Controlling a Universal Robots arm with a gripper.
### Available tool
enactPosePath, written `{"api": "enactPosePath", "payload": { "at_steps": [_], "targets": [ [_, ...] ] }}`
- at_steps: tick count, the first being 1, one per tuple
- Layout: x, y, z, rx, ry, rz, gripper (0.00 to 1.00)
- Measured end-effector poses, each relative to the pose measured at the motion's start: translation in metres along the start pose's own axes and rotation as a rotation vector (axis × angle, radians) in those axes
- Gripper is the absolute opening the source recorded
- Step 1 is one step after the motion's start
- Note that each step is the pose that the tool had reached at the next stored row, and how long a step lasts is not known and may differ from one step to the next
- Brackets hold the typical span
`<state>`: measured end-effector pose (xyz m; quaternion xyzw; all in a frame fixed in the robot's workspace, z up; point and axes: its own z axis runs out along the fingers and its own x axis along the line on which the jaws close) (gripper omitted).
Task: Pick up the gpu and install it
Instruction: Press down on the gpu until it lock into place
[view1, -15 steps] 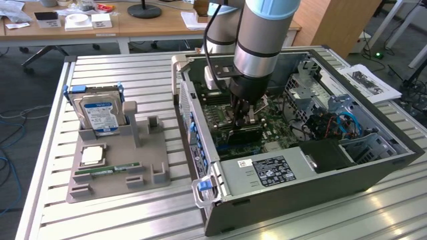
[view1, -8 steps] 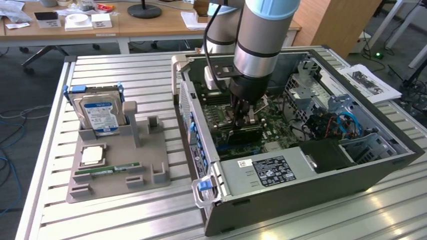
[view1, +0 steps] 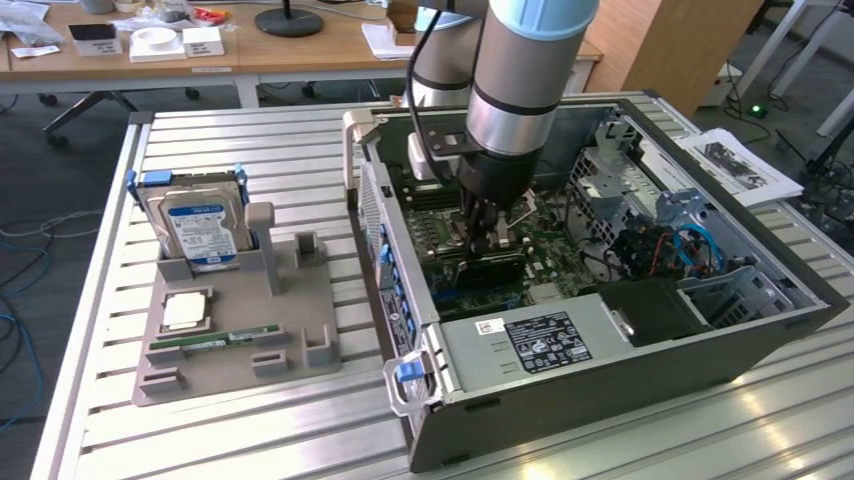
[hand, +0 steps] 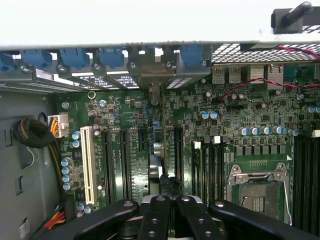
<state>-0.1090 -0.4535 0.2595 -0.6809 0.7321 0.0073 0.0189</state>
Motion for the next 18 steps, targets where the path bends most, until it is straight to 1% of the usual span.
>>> {"api": "enactPosePath", "payload": {
  "at_steps": [5, 12, 18],
  "targets": [
    [0.0009, 0.0019, 0.0002, 0.0002, -0.0004, 0.0, 0.11],
    [0.0012, 0.0021, 0.0007, 0.0, 0.0002, 0.0, 0.11],
    [0.0012, 0.002, 0.0009, 0.0002, -0.0004, 0.0, 0.11]
  ]
}}
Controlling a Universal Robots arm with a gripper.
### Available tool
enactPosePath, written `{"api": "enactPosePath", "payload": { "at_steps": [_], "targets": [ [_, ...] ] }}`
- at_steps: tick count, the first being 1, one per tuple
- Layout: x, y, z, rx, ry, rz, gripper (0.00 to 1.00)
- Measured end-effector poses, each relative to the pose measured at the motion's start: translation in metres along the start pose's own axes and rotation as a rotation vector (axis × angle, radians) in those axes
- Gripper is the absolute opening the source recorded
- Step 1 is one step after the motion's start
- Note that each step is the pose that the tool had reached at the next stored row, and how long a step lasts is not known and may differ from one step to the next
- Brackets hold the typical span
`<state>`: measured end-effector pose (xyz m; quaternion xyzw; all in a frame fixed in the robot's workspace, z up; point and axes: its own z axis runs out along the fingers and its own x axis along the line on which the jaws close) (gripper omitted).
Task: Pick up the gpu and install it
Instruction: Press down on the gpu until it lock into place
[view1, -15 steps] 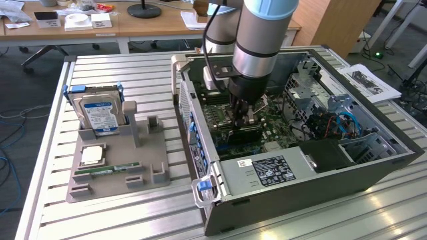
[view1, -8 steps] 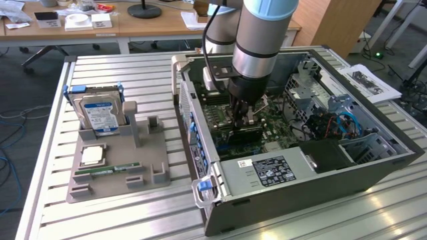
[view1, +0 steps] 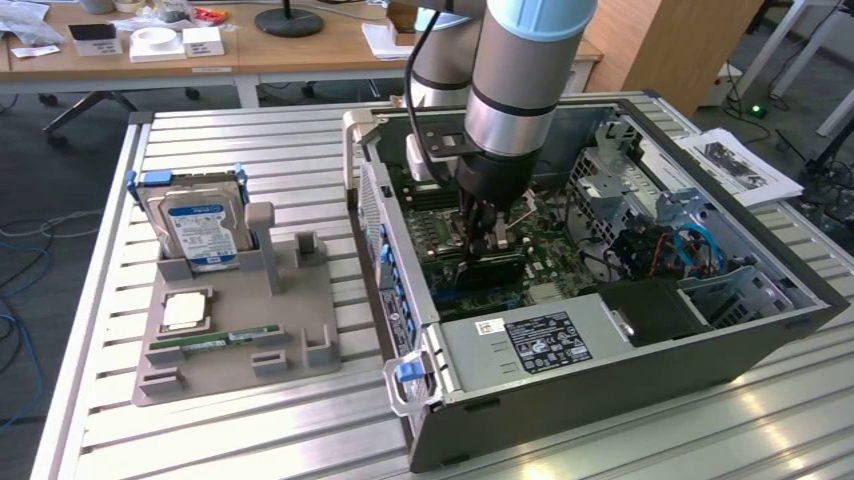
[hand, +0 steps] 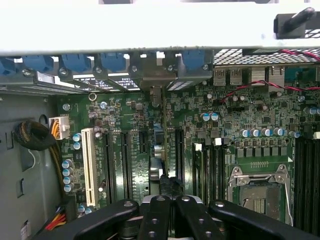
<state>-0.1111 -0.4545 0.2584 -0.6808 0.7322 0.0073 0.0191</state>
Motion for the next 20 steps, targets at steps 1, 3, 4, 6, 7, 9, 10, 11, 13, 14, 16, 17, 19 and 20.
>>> {"api": "enactPosePath", "payload": {
  "at_steps": [1, 3, 4, 6, 7, 9, 10, 11, 13, 14, 16, 17, 19, 20],
  "targets": [
    [0.0, -0.0001, -0.0007, -0.0002, 0.0002, 0.0, 0.11],
    [0.0, -0.0001, -0.0027, 0.0009, -0.0023, 0.0, 0.11],
    [0.0, -0.0001, -0.0046, 0.0012, -0.0026, 0.0, 0.11],
    [0.0, -0.0002, -0.0114, 0.0002, -0.0002, 0.0, 0.11],
    [-0.001, -0.0002, -0.0144, 0.0004, -0.0006, 0.0, 0.11],
    [-0.001, -0.0003, -0.0217, 0.0002, -0.0001, 0.0, 0.11],
    [-0.001, -0.0004, -0.0253, 0.0003, -0.0002, 0.0, 0.11],
    [-0.001, -0.0004, -0.0291, 0.0003, -0.0001, 0.0, 0.11],
    [-0.001, -0.0006, -0.0366, 0.0003, -0.0002, 0.0, 0.11],
    [-0.002, -0.0006, -0.0401, 0.0004, -0.0001, 0.0, 0.11],
    [-0.002, -0.0007, -0.0469, 0.0006, -0.0001, 0.0, 0.11],
    [-0.002, -0.0008, -0.0497, 0.0008, -0.0002, 0.0, 0.11],
    [-0.002, -0.0009, -0.0546, 0.0015, -0.0002, 0.0, 0.11],
    [-0.002, -0.001, -0.0571, 0.0021, -0.0003, 0.0, 0.11]
  ]
}}
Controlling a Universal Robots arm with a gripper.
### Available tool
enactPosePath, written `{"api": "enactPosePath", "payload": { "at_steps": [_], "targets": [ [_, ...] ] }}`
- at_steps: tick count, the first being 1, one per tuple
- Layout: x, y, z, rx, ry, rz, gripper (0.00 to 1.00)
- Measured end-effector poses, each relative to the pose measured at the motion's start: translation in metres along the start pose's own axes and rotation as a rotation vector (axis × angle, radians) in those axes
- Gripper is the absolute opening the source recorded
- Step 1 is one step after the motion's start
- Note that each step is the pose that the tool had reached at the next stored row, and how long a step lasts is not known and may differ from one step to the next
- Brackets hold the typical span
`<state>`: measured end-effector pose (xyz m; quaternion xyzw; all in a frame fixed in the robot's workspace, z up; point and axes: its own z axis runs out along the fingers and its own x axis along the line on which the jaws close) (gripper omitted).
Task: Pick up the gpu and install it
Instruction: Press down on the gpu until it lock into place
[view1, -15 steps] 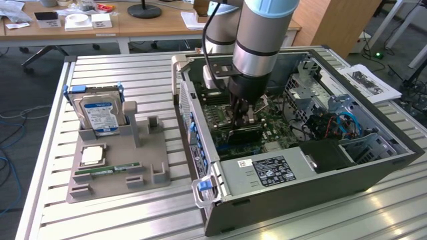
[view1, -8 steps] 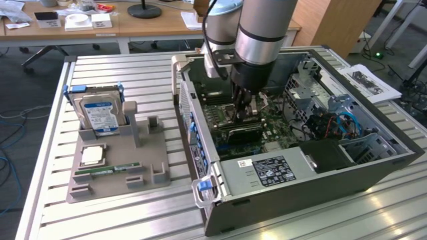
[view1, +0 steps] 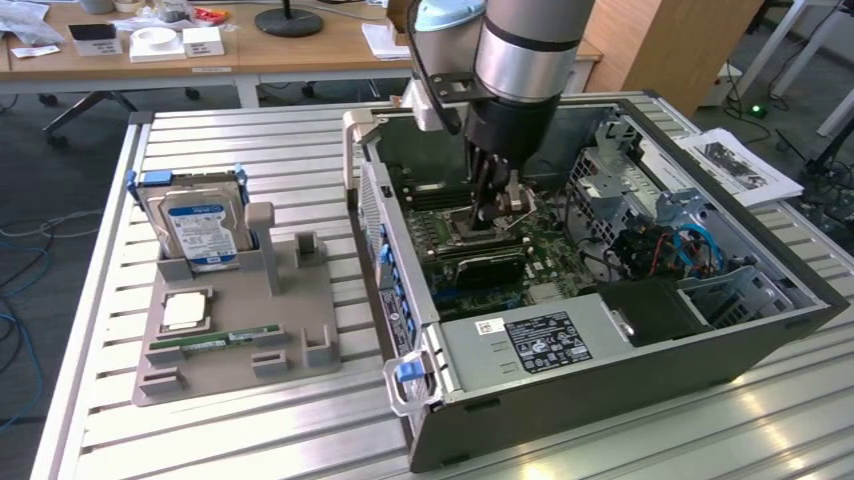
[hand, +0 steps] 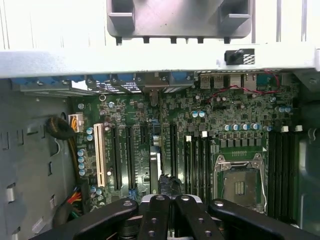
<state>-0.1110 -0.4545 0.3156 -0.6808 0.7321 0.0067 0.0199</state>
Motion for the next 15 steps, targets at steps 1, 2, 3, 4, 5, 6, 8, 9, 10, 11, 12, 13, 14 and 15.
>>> {"api": "enactPosePath", "payload": {
  "at_steps": [1, 2, 3, 4, 5, 6, 8, 9, 10, 11, 12, 13, 14, 15],
  "targets": [
    [0.0, 0.0, -0.0022, 0.0006, -0.0001, 0.0, 0.11],
    [0.0, 0.0, -0.0044, 0.0012, -0.0001, 0.0, 0.11],
    [0.0, -0.0001, -0.0065, 0.0018, -0.0001, 0.0, 0.11],
    [0.0, -0.0001, -0.0086, 0.0027, -0.0002, 0.0, 0.11],
    [0.0, -0.0001, -0.0105, 0.0037, -0.0002, 0.0, 0.11],
    [0.0, -0.0002, -0.0126, 0.0046, -0.0004, 0.0, 0.11],
    [-0.001, -0.0002, -0.0165, 0.0071, -0.0005, 0.0, 0.11],
    [-0.001, -0.0002, -0.0183, 0.0086, -0.0006, 0.0, 0.11],
    [-0.001, -0.0003, -0.02, 0.0099, -0.0007, 0.0, 0.11],
    [-0.001, -0.0003, -0.0214, 0.0111, -0.0008, 0.0, 0.11],
    [-0.001, -0.0004, -0.0226, 0.0121, -0.0009, 0.0, 0.11],
    [-0.001, -0.0004, -0.0229, 0.0126, -0.0011, 0.0, 0.11],
    [-0.001, -0.0003, -0.0228, 0.0126, -0.0011, 0.0, 0.11],
    [-0.001, -0.0003, -0.0228, 0.0127, -0.0012, 0.0, 0.11]
  ]
}}
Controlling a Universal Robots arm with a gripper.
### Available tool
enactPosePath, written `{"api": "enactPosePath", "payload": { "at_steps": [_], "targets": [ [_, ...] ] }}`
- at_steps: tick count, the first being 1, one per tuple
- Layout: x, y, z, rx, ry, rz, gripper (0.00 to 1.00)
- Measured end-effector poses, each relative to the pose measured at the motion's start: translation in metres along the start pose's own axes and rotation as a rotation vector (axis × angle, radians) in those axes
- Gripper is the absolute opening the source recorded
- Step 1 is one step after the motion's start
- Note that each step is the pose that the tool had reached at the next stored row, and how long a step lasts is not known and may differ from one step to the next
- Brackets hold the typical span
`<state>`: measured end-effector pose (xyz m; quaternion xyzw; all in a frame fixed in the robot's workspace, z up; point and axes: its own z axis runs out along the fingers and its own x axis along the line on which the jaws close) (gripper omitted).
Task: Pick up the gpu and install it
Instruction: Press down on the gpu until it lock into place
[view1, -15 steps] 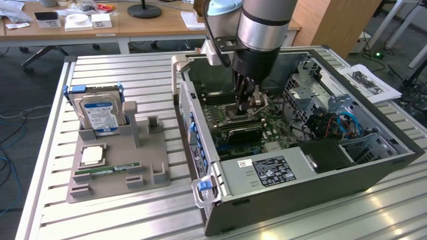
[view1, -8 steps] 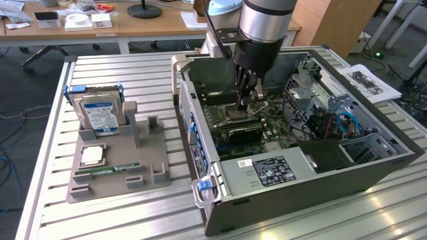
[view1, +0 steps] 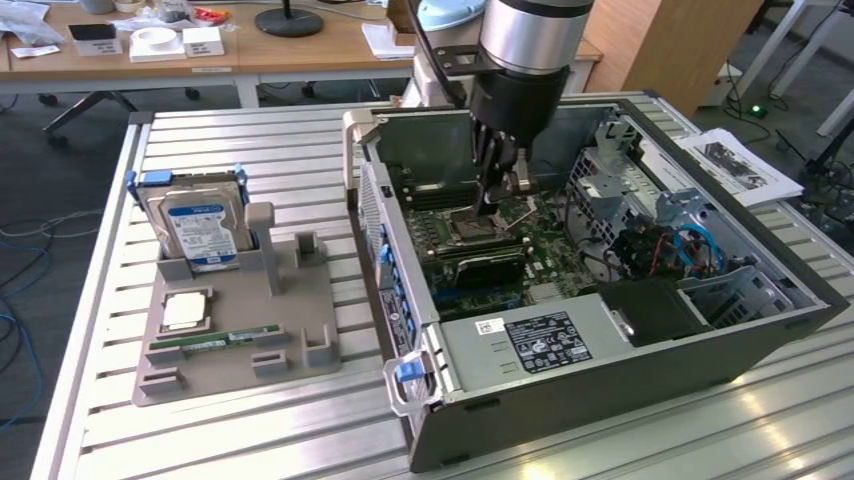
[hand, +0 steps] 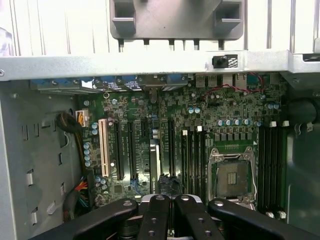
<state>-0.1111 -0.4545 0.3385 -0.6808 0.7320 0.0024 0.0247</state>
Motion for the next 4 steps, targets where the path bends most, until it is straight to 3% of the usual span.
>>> {"api": "enactPosePath", "payload": {
  "at_steps": [4],
  "targets": [
    [0.0, 0.0, -0.0001, -0.0001, 0.0003, 0.0, 0.11]
  ]
}}
